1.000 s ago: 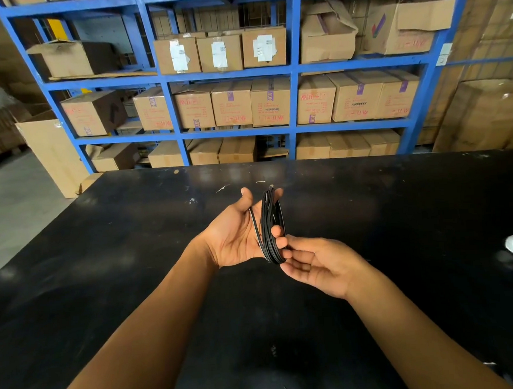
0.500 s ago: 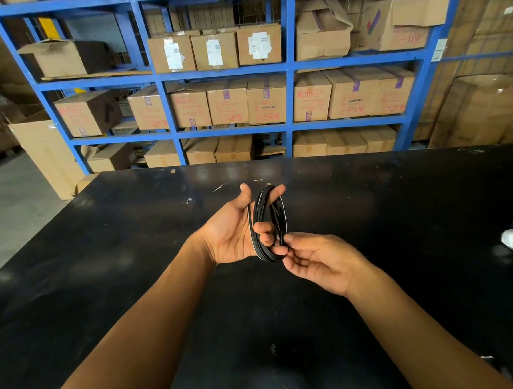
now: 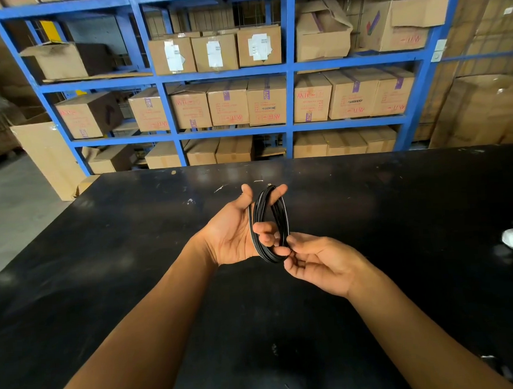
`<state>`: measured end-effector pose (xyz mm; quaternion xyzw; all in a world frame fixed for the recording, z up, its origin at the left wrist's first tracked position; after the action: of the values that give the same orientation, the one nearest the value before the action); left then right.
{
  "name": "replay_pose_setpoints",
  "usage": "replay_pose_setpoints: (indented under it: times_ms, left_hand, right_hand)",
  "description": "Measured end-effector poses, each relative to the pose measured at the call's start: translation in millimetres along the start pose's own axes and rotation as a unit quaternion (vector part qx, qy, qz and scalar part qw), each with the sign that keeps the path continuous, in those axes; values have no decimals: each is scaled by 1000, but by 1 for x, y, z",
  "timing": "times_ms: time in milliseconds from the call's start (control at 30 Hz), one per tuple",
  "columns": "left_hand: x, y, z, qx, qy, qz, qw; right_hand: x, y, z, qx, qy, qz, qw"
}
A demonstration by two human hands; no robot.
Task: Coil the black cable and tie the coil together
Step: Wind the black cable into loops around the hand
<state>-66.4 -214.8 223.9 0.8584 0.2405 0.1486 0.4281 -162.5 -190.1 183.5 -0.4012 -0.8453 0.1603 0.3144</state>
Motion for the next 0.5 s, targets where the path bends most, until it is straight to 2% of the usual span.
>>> replay_pose_setpoints:
  times_ms: [133,367,433,500]
  left_hand:
    - [0,-3,5,-30,65,12,997]
    - [-5,-17,19,-22,246,56,967]
    - [-6,-19,22,-31,304,53,951]
    - [-6,-21,30,-54,386,43,920]
  right_hand:
    - [0,-3,6,22,24,15,999]
    - [2,-7,21,52,134,63,988]
    - [3,-6,25,50,151,67,985]
    - [2,-4,30,47,163,72,983]
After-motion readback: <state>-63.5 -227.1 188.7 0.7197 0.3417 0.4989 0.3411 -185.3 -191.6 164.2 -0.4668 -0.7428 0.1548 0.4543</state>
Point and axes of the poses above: each hand's wrist, its own x-axis away from the middle knuckle, its own z-axis out of the back of the hand, y = z × x, the point moved 8 cm from there along -x, towards the middle knuckle, and after that the axes turned 14 degrees about -x, right-handed, at the moved point
